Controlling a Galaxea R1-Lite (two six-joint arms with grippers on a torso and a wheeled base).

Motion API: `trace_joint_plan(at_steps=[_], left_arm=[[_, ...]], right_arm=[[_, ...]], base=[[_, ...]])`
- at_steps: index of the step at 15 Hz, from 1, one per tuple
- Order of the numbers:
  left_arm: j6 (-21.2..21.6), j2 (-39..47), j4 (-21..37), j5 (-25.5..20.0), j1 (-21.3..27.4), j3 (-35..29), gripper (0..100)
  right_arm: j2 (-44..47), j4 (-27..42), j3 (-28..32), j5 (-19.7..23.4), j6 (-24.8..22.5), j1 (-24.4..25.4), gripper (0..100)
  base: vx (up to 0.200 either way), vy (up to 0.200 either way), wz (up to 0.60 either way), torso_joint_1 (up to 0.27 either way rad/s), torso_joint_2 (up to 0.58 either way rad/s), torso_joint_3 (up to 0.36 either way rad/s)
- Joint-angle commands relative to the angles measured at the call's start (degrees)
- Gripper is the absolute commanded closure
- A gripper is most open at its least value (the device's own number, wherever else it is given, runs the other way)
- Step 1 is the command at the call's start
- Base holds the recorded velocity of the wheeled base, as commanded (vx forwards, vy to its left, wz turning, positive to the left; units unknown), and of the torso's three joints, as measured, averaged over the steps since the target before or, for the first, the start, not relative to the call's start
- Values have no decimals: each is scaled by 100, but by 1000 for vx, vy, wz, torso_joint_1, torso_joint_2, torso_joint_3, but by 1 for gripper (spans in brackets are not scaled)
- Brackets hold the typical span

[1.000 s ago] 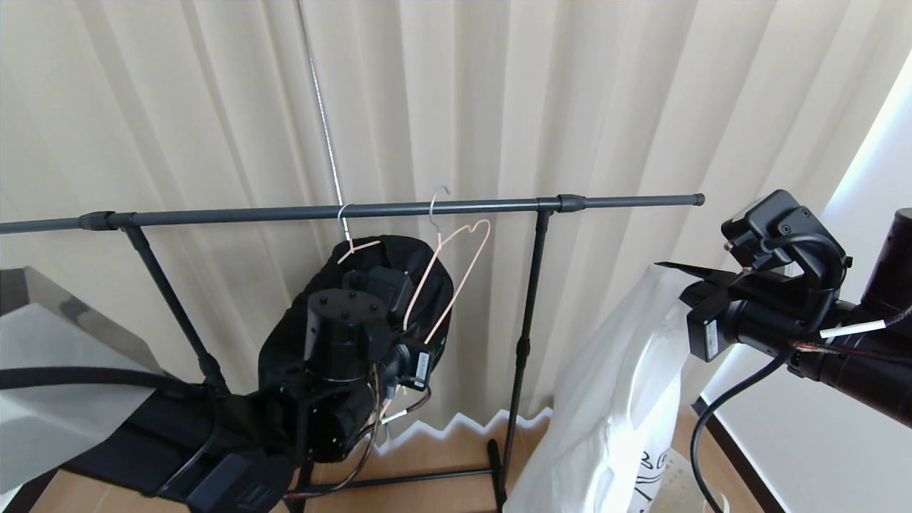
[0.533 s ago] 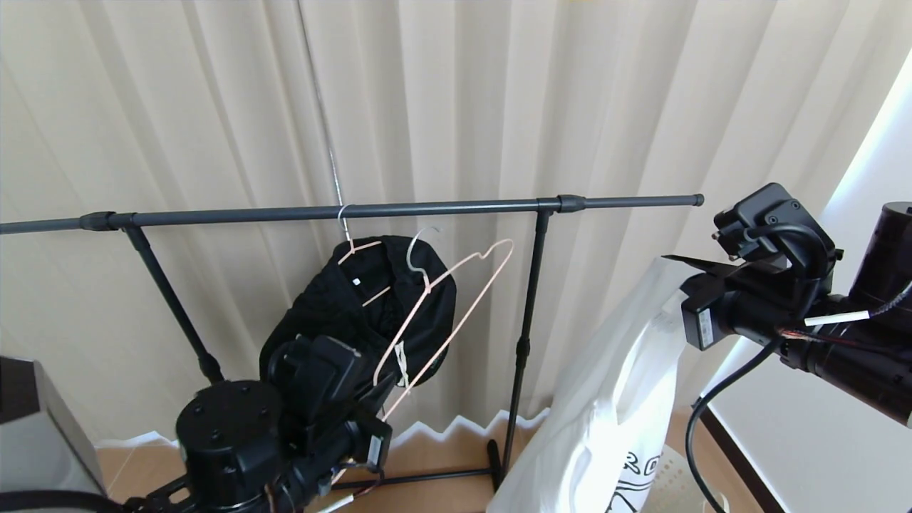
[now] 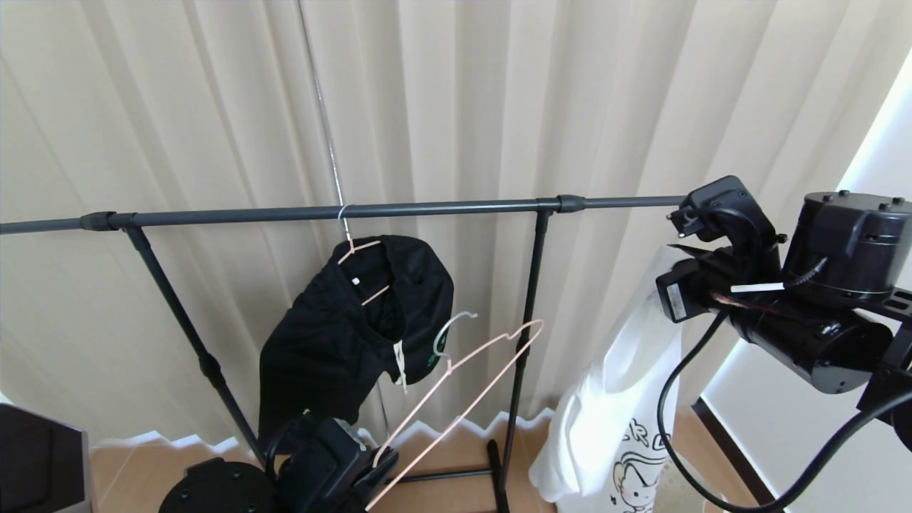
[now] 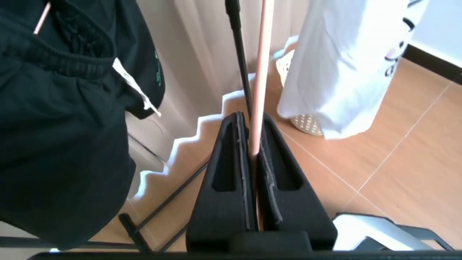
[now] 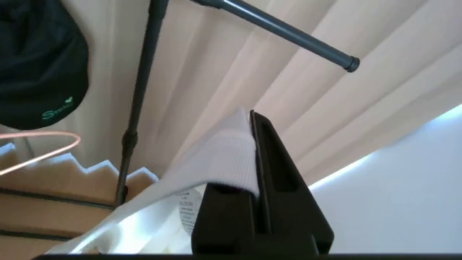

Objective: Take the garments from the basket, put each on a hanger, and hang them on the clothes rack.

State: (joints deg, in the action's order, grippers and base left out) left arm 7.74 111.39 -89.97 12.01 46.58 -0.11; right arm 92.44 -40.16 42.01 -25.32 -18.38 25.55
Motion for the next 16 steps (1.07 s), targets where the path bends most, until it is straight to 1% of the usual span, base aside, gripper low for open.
trace_joint_plan(at_steps=[1, 2, 6, 7, 8, 10, 12, 14, 16], left_arm=[[-1, 32, -3, 12, 44, 11, 100], [-1, 6, -3, 12, 44, -7, 100], [-53, -284, -3, 3, 229, -15, 100], [-53, -284, -3, 3, 229, -15, 100], [-53, -284, -3, 3, 325, 11, 100], [-150, -275, -3, -5, 457, 11, 100], [-220, -266, -3, -14, 519, -15, 100], [-291, -266, -3, -129, 545, -15, 100], [-308, -258, -3, -155, 554, -42, 100]], right_arm=[[679, -625, 141, -641, -16, -6, 100], [881, -810, 220, -852, -16, -15, 100], [1276, -889, 475, -1256, -7, -33, 100], [1276, -889, 475, -1256, -7, -33, 100], [1443, -994, 607, -1414, 1, -41, 100], [1707, -1442, 659, -1520, -16, -33, 100], [1804, -1583, 686, -1546, -16, 11, 100], [1909, -1601, 774, -1616, 1, 29, 100], [1980, -1794, 818, -1652, -7, 134, 100]], base=[[0, 0, 0, 0, 0, 0], [0, 0, 0, 0, 0, 0], [0, 0, 0, 0, 0, 0], [0, 0, 0, 0, 0, 0], [0, 0, 0, 0, 0, 0], [0, 0, 0, 0, 0, 0], [0, 0, 0, 0, 0, 0], [0, 0, 0, 0, 0, 0], [0, 0, 0, 0, 0, 0]])
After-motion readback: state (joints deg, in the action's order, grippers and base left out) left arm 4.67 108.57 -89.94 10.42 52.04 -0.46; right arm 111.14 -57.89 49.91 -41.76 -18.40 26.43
